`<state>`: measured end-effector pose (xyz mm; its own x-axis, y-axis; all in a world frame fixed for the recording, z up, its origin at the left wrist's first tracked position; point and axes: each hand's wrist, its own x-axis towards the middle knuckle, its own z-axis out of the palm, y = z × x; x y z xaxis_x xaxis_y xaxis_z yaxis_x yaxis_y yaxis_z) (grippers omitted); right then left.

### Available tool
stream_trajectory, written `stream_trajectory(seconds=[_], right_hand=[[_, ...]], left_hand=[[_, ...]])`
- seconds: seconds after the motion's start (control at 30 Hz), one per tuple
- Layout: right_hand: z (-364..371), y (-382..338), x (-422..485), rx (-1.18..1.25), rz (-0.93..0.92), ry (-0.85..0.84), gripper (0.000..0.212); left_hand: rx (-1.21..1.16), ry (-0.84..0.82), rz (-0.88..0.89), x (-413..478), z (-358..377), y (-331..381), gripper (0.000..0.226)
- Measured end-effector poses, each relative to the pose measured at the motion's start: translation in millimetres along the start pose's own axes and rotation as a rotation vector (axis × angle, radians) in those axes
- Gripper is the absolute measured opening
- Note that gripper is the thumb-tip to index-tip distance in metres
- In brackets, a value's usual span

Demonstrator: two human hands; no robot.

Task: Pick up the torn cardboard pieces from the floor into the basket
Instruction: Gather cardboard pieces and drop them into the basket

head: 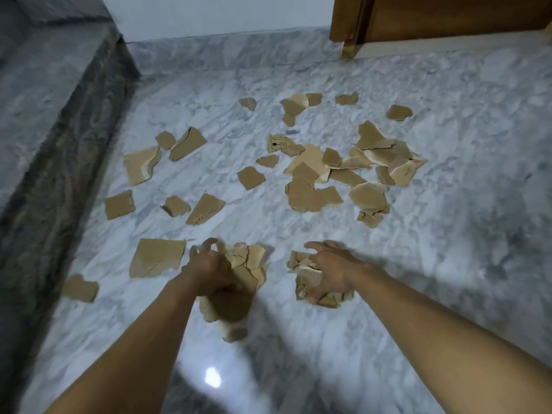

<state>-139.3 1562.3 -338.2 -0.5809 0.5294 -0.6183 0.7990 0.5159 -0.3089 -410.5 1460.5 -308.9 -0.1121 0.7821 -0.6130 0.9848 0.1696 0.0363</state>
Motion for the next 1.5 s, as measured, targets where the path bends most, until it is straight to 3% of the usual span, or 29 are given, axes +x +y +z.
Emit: stream_trajectory(seconds=[0.17,0.3,0.5,0.67,0.83,0.9,1.0,1.1,1.2,1.27,1.37,1.5], right_hand=[[9,-19,18,-0.04,-0.036,0.152,0.069],[14,-26,23,0.044,0.041,0.108,0.079],[13,-37,17,0.157,0.092,0.104,0.078],[20,-36,12,0.178,0.164,0.072,0.068],[19,-15,-6,0.633,0.213,0.093,0.089],[9,-7,-20,0.912,0.197,0.196,0.073],[-20,-1,-44,1.234,0.145,0.323,0.042],[-53,8,-68,1.499,0.136,0.406,0.036],[-78,18,-97,1.617,0.158,0.571,0.03],[-88,28,-121,1.658,0.169,0.661,0.021],[-97,51,-159,1.697,0.22,0.733,0.025],[-99,82,-213,1.781,0.366,0.896,0.033]], left_hand=[[-0.105,0.017,-0.019,22,12,-16,0.061],[-0.197,0.032,0.001,26,11,-13,0.05],[-0.33,-0.018,-0.023,27,11,-20,0.045],[-0.532,0.001,-0.075,20,12,-18,0.08],[-0.681,0.062,-0.079,15,2,-1,0.085],[-0.745,0.065,-0.068,10,-8,13,0.092],[-0.836,0.111,0.023,13,-28,46,0.081],[-0.991,0.1,0.203,10,-68,100,0.07],[-1.093,0.059,0.363,-1,-109,153,0.037],[-1.105,0.024,0.414,-7,-127,182,0.025],[-1.073,-0.048,0.462,-16,-152,226,0.01],[-0.993,-0.158,0.532,-32,-184,298,0.04]])
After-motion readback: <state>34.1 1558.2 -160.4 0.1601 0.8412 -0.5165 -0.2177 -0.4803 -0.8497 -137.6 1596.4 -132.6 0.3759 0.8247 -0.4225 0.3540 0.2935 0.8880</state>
